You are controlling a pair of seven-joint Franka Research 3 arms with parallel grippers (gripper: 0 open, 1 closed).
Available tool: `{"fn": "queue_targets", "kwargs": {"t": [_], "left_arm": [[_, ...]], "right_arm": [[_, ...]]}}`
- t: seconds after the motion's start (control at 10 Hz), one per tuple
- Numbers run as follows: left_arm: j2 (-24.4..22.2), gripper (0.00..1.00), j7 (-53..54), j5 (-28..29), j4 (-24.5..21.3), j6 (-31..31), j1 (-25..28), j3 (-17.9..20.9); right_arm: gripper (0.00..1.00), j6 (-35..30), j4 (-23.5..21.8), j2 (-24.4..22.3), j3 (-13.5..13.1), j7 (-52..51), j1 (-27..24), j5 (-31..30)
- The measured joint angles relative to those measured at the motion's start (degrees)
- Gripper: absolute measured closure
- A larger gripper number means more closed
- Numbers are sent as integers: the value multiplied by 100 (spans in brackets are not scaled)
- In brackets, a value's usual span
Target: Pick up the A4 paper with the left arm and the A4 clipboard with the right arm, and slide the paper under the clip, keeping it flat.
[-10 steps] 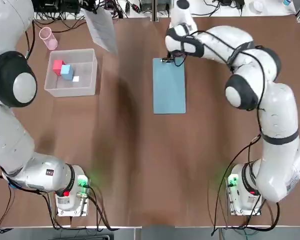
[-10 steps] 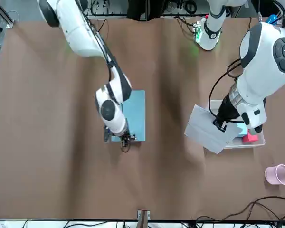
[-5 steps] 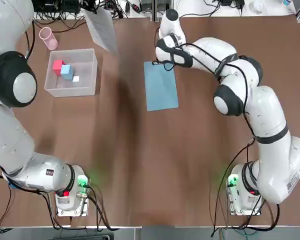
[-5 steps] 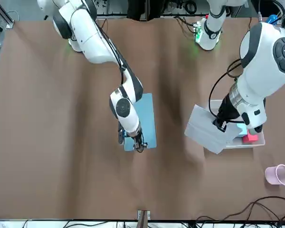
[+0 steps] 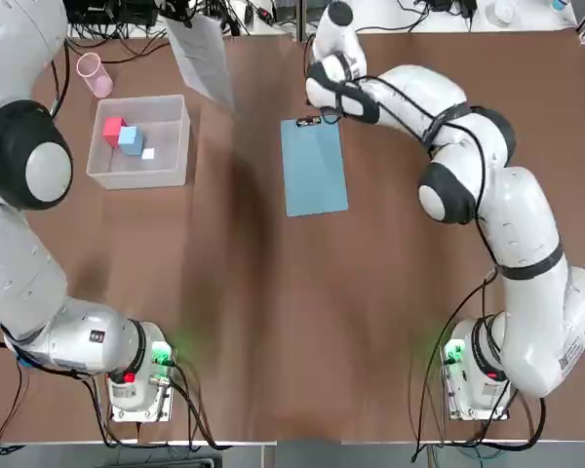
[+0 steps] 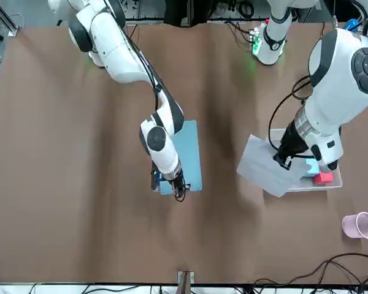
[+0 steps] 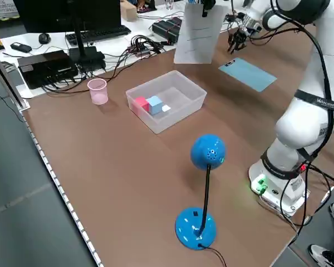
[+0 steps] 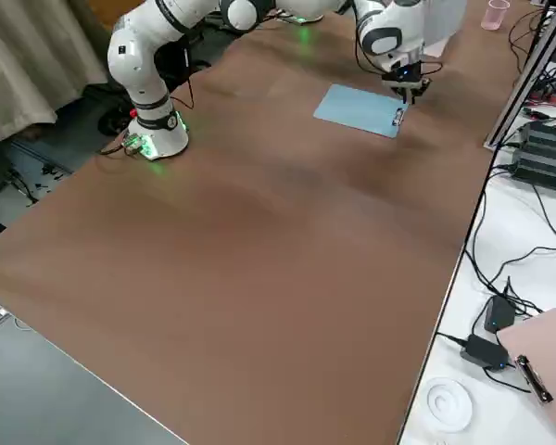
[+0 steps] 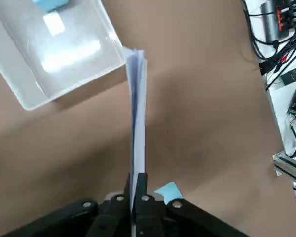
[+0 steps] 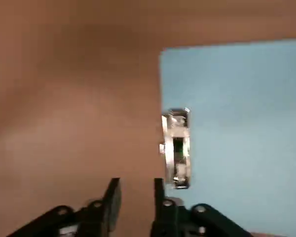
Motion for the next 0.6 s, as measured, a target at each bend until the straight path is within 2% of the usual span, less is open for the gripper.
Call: {"fn": "queue_targets", "kwargs": {"t": [0.2, 0.4, 0.6], "left_arm": [[-2, 99, -789, -50, 1, 393, -163, -88], [2, 99, -1573, -81, -2, 558, -533, -150], [57, 99, -2608, -85, -38, 790, -1008, -181]], "right_arm": [[28, -898, -84, -519, -261, -1115, -200, -49], [26, -1977, -201, -1128, -406, -2832, -660, -58], [25, -2271, -712, -1858, -440, -4729, -1251, -61]]}}
